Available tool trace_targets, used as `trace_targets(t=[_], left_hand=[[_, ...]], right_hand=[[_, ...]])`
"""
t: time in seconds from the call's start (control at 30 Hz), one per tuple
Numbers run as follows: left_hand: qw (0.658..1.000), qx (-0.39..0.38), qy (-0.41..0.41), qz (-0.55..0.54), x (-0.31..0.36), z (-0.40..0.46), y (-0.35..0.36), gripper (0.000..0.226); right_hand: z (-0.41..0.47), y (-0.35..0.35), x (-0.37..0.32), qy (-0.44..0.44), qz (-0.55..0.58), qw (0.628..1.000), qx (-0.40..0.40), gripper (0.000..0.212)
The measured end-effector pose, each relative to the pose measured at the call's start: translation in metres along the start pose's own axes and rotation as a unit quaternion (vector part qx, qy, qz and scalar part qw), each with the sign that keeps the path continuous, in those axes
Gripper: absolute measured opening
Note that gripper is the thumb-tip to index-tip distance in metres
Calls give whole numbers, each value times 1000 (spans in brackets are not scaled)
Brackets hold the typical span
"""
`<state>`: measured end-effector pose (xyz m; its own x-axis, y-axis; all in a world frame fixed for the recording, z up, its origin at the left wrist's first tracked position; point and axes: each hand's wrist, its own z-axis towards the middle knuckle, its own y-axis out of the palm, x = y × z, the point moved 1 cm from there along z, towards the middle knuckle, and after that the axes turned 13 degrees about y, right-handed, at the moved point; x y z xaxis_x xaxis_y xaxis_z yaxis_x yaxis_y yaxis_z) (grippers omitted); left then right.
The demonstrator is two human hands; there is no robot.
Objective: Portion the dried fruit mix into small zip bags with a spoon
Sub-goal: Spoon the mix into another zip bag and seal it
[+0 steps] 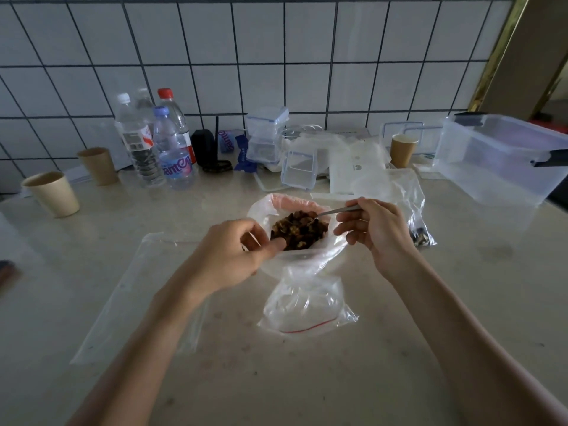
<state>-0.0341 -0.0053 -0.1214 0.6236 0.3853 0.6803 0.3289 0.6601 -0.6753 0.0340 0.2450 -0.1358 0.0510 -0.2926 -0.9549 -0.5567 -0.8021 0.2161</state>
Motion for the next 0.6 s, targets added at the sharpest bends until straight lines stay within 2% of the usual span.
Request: trace_targets(t=[0.07,0.2,0.27,0.33,0.47,0.6], left_hand=[[995,-89,-26,22,3,2,3,39],[987,-151,-34,38,7,-1,9,39],[980,-192,-47,34,1,-15,22,38],[981,-188,-34,33,-2,-17,26,32],[991,-135,-15,-3,3,-7,20,13],[993,-106,-19,-56,2,-5,18,9]], right_hand=[[3,0,-8,-8,-1,1000,-5,27],[-5,-3,-16,-17,12,1000,-19,29],[-12,-12,4,13,0,999,-38,29],[-18,-15,2,15,-12,997,-72,30],[-28,-16,-21,7,-61,991,-121,33],[-35,-19,-29,-31,-132,977,-164,34]])
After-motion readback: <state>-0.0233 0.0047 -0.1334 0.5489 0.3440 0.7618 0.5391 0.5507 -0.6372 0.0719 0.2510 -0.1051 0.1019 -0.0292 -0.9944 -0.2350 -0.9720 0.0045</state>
